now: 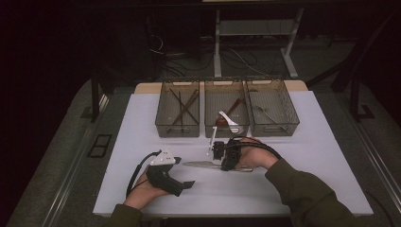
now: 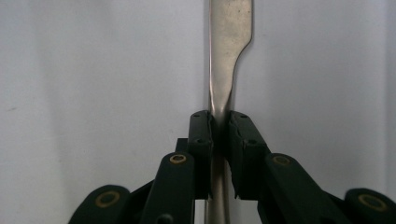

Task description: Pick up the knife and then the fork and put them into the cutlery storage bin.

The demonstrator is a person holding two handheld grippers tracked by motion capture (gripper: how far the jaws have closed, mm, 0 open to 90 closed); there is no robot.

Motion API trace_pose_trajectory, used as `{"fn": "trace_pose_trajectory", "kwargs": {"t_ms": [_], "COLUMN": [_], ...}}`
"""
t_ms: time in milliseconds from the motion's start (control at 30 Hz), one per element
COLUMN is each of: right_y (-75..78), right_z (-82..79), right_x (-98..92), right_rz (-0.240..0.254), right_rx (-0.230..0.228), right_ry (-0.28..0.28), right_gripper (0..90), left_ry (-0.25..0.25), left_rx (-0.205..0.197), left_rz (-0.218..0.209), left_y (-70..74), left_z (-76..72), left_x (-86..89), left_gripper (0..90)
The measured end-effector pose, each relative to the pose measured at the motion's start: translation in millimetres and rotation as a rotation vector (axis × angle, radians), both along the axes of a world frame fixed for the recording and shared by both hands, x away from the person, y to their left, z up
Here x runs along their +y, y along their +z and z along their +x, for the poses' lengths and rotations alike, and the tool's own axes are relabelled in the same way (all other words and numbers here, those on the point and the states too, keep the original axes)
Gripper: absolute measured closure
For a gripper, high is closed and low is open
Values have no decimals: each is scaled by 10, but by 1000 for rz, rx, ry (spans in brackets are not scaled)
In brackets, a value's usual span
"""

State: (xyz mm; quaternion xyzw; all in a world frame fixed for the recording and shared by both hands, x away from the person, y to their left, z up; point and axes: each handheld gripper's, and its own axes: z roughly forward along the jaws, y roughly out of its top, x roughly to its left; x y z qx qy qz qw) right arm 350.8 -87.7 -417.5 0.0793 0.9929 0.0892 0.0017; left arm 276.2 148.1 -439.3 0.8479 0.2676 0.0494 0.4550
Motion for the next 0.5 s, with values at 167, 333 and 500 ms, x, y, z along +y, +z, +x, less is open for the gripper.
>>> {"fn": "trace_pose_trajectory", "kwargs": {"t_ms": [167,333,500], "right_y": [43,91,138], "right_z": [0,9,25], "right_x": [-62,-158,-266], "right_rz": [39,88,147], "right_rx": [3,4,-1], "right_ry": [-26,-52,-82], "right_gripper": [797,799,800], "left_ry": [-2,-5,-5], "left_rx": [-2,-4,-4], "left_rz": [3,7,7], "left_y": [5,5,7], "left_z": [1,2,2], "left_x": [5,6,7], "left_gripper": [0,0,0]}}
